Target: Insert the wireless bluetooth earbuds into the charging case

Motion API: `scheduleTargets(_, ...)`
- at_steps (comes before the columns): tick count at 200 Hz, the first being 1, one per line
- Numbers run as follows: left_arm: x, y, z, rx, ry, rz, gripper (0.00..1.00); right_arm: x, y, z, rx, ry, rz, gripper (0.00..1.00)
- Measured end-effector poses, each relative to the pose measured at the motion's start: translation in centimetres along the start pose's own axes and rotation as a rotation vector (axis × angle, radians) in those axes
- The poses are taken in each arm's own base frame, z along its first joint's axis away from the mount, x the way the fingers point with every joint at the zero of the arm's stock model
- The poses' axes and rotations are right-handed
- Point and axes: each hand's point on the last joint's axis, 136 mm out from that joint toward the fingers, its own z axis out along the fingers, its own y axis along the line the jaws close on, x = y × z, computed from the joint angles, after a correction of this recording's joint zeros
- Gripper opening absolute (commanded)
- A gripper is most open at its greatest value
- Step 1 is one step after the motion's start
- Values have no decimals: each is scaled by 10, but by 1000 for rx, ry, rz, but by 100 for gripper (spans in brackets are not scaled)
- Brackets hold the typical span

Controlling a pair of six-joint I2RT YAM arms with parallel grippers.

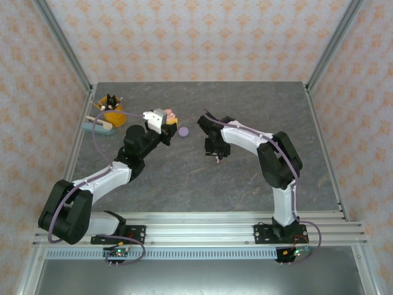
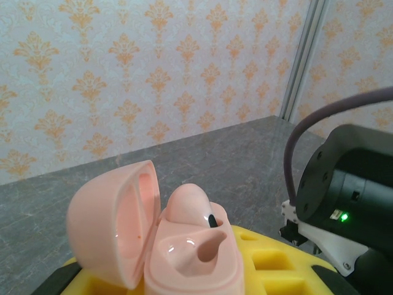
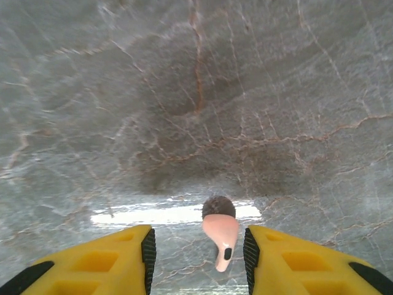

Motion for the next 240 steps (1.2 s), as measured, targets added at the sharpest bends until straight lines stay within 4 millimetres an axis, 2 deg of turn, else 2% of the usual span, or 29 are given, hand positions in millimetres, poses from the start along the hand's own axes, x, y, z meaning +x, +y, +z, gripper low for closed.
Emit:
scheduleTargets(99, 0, 0, 0, 0, 1, 0, 0, 2, -10, 18, 44, 35, 30, 41)
scheduleTargets(187, 0, 0, 0, 0, 1, 0, 0, 1, -6, 18, 24, 35, 43, 30)
scheduleTargets(240, 0, 0, 0, 0, 1, 0, 0, 2, -5, 19, 14, 35, 43, 28)
